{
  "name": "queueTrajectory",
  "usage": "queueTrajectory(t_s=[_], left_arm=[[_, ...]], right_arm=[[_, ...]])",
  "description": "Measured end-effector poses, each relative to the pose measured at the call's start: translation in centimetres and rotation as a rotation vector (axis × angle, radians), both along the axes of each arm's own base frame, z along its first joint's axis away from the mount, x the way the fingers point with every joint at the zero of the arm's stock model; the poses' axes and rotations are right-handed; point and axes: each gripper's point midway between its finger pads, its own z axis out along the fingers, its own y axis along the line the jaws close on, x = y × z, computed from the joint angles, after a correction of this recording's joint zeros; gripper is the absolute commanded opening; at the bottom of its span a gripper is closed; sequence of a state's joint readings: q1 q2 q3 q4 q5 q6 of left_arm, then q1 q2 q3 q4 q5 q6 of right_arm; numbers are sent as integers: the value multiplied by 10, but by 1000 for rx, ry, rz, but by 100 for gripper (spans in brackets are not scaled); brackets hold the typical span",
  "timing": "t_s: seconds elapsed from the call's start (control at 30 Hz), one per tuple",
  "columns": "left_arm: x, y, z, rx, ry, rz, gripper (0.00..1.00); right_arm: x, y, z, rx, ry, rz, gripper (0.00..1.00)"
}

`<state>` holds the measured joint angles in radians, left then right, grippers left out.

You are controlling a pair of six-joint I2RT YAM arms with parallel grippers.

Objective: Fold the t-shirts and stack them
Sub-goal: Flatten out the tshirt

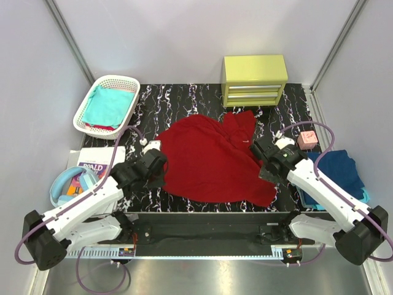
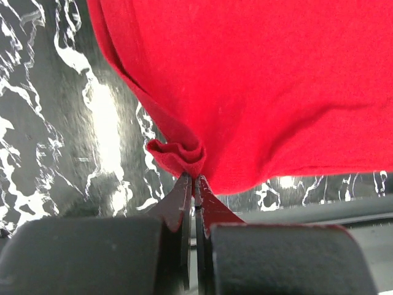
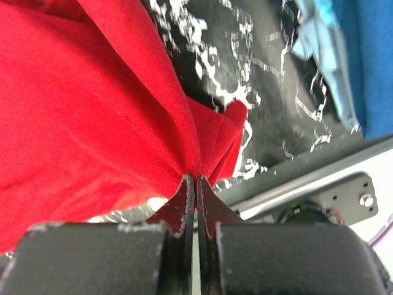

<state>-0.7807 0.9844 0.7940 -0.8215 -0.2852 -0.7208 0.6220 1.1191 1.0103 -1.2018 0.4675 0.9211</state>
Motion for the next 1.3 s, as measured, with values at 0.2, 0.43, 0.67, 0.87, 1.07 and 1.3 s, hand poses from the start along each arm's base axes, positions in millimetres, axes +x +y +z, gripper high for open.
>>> queueTrajectory(t_s=[0.2, 0.43, 0.67, 0.87, 1.07, 1.3], left_arm=[[-15, 0, -10, -25, 62, 9, 19], [-24, 2, -8, -21, 97, 5, 98], [37, -13, 101, -43, -191, 5, 99], [119, -13, 125, -17, -296, 77, 97], [175, -11, 42, 67, -138, 87, 88], [190, -37, -20, 70, -7, 3, 81]], right_arm=[[-26, -5, -15, 12, 88, -27, 3], [-30, -6, -6, 34, 73, -34, 63], [42, 18, 83, 13, -160, 67, 76], [118, 35, 101, -22, -252, 106, 70], [182, 15, 41, -53, -146, 55, 68], [227, 23, -35, -79, -10, 94, 66]])
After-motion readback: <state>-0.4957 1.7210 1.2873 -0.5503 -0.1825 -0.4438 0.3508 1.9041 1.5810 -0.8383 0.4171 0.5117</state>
